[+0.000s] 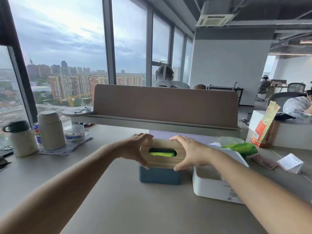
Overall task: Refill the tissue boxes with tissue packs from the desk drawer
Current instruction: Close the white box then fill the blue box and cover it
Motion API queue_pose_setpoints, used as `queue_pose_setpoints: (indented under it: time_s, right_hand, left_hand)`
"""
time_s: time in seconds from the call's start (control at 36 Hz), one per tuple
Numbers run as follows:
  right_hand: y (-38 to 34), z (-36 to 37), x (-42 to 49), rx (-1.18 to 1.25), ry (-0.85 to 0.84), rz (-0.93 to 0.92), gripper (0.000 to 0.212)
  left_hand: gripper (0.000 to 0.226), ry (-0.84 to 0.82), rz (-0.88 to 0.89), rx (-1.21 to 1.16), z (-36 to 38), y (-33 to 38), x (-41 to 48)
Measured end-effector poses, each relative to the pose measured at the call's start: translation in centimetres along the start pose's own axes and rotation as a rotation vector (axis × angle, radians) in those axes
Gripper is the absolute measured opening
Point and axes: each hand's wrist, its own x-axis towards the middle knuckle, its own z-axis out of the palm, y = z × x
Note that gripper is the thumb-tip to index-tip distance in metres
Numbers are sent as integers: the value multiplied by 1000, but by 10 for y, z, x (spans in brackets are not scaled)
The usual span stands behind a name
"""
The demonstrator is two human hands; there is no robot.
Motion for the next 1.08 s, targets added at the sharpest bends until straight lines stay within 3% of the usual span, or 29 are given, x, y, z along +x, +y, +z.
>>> queue_pose_setpoints:
  time_s: [0.42,1.08]
  right_hand:
    - [23,6,45,162,-161,37,100]
    - [32,14,52,336,-216,75,95]
  left_hand:
    - [113,-175,-106,-44,0,-22,38]
    - [118,-282,-207,-160,7,-35,47]
